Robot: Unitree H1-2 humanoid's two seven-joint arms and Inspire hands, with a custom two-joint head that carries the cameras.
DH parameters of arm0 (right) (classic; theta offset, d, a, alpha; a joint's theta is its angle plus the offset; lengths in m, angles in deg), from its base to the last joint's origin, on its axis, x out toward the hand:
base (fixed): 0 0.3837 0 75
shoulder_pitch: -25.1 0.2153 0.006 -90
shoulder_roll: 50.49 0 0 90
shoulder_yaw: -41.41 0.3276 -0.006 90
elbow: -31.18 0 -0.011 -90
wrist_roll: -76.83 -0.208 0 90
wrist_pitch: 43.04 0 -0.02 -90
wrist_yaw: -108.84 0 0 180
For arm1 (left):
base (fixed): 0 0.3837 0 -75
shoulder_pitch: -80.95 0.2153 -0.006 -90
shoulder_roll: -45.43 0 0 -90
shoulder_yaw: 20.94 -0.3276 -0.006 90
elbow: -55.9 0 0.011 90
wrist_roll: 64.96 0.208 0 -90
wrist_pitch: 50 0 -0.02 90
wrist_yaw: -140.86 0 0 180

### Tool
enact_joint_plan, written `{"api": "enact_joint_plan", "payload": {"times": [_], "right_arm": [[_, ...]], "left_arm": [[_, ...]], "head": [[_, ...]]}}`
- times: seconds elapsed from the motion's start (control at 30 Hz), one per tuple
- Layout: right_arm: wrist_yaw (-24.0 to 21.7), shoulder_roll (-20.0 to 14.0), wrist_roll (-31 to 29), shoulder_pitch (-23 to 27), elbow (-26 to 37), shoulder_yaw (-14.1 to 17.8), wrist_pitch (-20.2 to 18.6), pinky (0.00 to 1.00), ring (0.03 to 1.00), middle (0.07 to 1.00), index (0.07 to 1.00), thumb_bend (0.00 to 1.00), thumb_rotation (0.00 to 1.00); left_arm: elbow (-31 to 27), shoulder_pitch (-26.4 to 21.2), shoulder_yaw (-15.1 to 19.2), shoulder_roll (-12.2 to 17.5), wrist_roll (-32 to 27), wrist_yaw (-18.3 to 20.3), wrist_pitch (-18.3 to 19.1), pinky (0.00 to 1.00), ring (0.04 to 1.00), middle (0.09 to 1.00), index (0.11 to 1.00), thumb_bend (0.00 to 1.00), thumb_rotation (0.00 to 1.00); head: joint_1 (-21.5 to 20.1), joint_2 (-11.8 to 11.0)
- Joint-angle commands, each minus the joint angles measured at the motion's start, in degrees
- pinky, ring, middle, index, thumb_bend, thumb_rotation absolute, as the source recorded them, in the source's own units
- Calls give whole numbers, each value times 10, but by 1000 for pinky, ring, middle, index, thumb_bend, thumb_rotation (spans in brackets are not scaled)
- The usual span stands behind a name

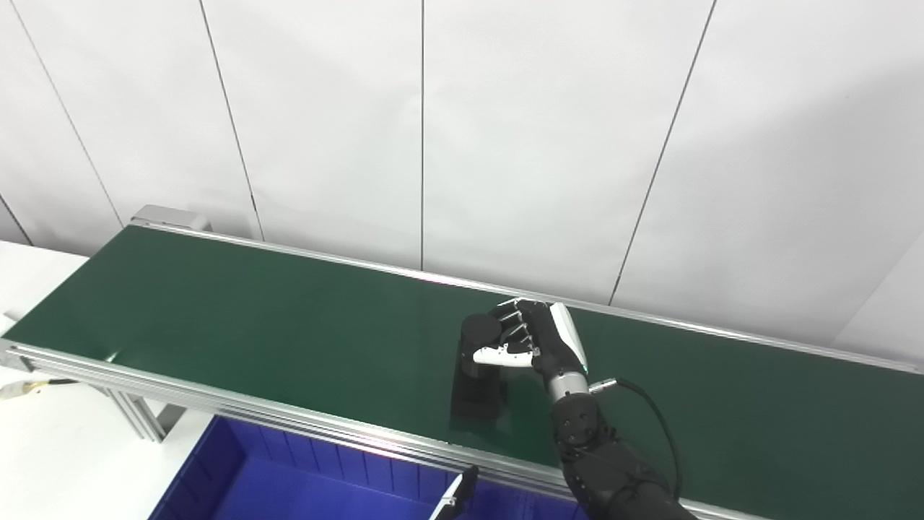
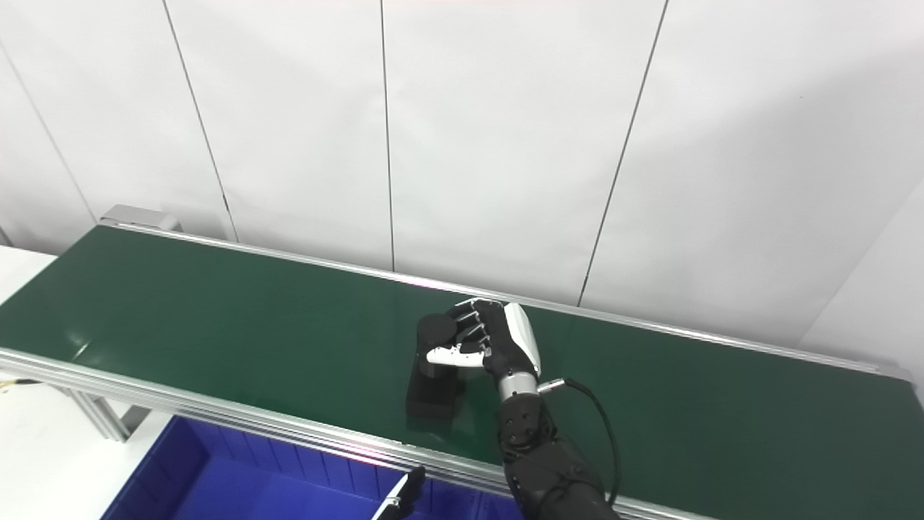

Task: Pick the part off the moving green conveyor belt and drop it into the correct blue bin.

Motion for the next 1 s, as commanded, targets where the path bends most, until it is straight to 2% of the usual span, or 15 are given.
{"api": "enact_joint_plan", "payload": {"times": [0.0, 0.17, 0.3, 0.33, 0.37, 0.6, 0.63, 0.7, 0.77, 0.93, 0.97], "right_arm": [[-7, 3, 2, 19, 1, -2, -7, 313, 378, 496, 537, 512, 0], [-14, -7, -1, 13, 7, -1, 3, 343, 396, 484, 531, 515, 0], [-22, -20, -4, 3, 24, 0, 44, 317, 388, 491, 535, 513, 0], [-26, -23, -8, 1, 30, 4, 51, 322, 390, 493, 535, 513, 0], [-30, -27, -13, -4, 41, 7, 58, 323, 392, 493, 534, 513, 0], [-76, -73, -45, -78, 181, 24, 67, 327, 387, 493, 546, 511, 0], [-84, -81, -51, -90, 201, 28, 67, 320, 385, 488, 547, 511, 0], [-98, -94, -61, -115, 240, 37, 66, 313, 381, 485, 546, 511, 0], [-103, -104, -65, -138, 275, 45, 64, 300, 374, 481, 551, 510, 0], [-106, -124, -65, -191, 352, 64, 51, 316, 382, 473, 548, 512, 0], [-104, -130, -66, -207, 373, 69, 47, 317, 383, 472, 548, 512, 0]], "left_arm": [[-14, -1, 1, -1, 7, -4, -18, 791, 871, 887, 871, 867, 850], [-12, -4, 2, -4, 2, 1, -18, 796, 874, 888, 875, 854, 838], [-13, -6, 6, -7, -3, 5, -18, 798, 876, 890, 873, 849, 828], [-13, -7, 7, -7, -5, 6, -18, 802, 877, 891, 874, 845, 833], [-13, -8, 9, -8, -5, 7, -18, 804, 877, 893, 874, 840, 834], [-7, -15, 22, -11, -18, 27, -18, 873, 907, 911, 894, 832, 896], [-8, -17, 23, -10, -19, 30, -18, 899, 920, 920, 903, 826, 920], [-11, -19, 24, -10, -20, 35, -18, 950, 939, 934, 921, 802, 958], [-15, -18, 25, -9, -20, 38, -18, 959, 954, 947, 936, 782, 991], [-26, -15, 28, -1, -19, 34, -18, 945, 960, 962, 956, 739, 1000], [-30, -14, 31, 1, -22, 37, -18, 944, 960, 962, 958, 735, 1000]], "head": [[-4, 0], [-14, 7], [-30, 16], [-52, 26], [-52, 26], [-105, 50], [-125, 58], [-134, 58], [-153, 63], [-187, 73], [-206, 79]]}}
